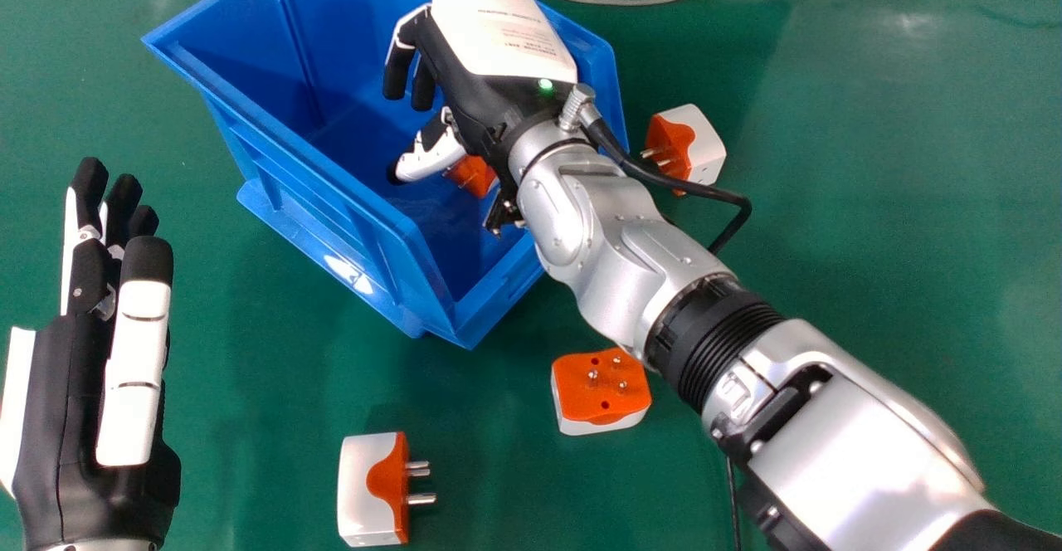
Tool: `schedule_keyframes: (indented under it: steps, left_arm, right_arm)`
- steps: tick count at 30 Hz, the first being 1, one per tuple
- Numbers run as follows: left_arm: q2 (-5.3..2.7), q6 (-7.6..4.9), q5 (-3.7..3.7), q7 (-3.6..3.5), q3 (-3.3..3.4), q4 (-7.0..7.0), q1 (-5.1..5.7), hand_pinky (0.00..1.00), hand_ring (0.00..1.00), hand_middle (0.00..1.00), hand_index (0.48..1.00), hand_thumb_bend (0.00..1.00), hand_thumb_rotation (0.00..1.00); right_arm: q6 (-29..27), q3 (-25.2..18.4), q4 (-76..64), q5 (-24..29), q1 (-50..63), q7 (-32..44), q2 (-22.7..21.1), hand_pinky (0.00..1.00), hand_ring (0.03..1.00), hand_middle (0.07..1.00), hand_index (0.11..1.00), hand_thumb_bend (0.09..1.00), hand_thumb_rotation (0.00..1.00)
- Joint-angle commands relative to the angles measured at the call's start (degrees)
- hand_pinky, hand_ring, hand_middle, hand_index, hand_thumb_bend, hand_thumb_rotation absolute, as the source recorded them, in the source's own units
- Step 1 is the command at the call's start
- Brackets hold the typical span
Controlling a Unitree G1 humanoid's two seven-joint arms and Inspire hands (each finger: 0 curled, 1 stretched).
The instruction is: Pick all objects and put in blue box
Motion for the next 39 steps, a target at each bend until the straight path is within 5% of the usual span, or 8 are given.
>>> schedule_keyframes:
  steps: [1, 19, 25, 30, 33, 39]
  left_arm:
    - [0.22, -0.07, -0.02, 0.01, -0.13, -1.56, -0.10, 0.98, 0.98, 0.99, 1.000, 0.66, 0.80]
    - [0.37, 0.47, -0.45, -0.59, 0.19, -1.32, -0.25, 1.00, 0.99, 0.98, 1.000, 0.66, 0.80]
    - [0.47, -0.20, -0.91, -1.02, 0.71, -0.19, -0.42, 1.00, 0.99, 0.99, 1.000, 0.66, 0.80]
    - [0.84, -1.19, -0.09, -1.29, 0.94, 0.29, -0.33, 1.00, 0.99, 0.99, 1.000, 0.66, 0.80]
    - [0.81, -1.40, -0.24, -1.45, 1.05, 0.26, -0.27, 1.00, 0.99, 0.99, 1.000, 0.65, 0.80]
    - [0.14, -0.86, -0.04, -0.69, 1.05, -0.52, 0.37, 1.00, 1.00, 0.99, 1.000, 0.65, 0.80]
  right_arm:
    - [-0.3, 0.0, -4.0, 0.4, -0.9, 1.0, 1.5, 0.30, 0.431, 0.508, 0.554, 0.490, 0.00]
    - [7.3, 3.0, -37.2, -6.9, 10.8, 3.3, -3.3, 0.30, 0.432, 0.533, 0.542, 0.489, 0.00]
    - [7.7, 1.8, -50.0, -7.5, 17.4, 5.0, -5.5, 0.30, 0.438, 0.542, 0.536, 0.489, 0.00]
    - [7.1, 1.0, -57.6, -8.5, 22.2, 5.7, -7.8, 0.30, 0.441, 0.551, 0.528, 0.489, 0.00]
    - [6.3, 0.3, -61.6, -8.9, 24.6, 6.4, -9.8, 0.30, 0.444, 0.554, 0.531, 0.488, 0.00]
    - [6.0, -1.3, -71.6, -9.3, 31.1, 8.0, -12.1, 0.30, 0.448, 0.559, 0.533, 0.487, 0.00]
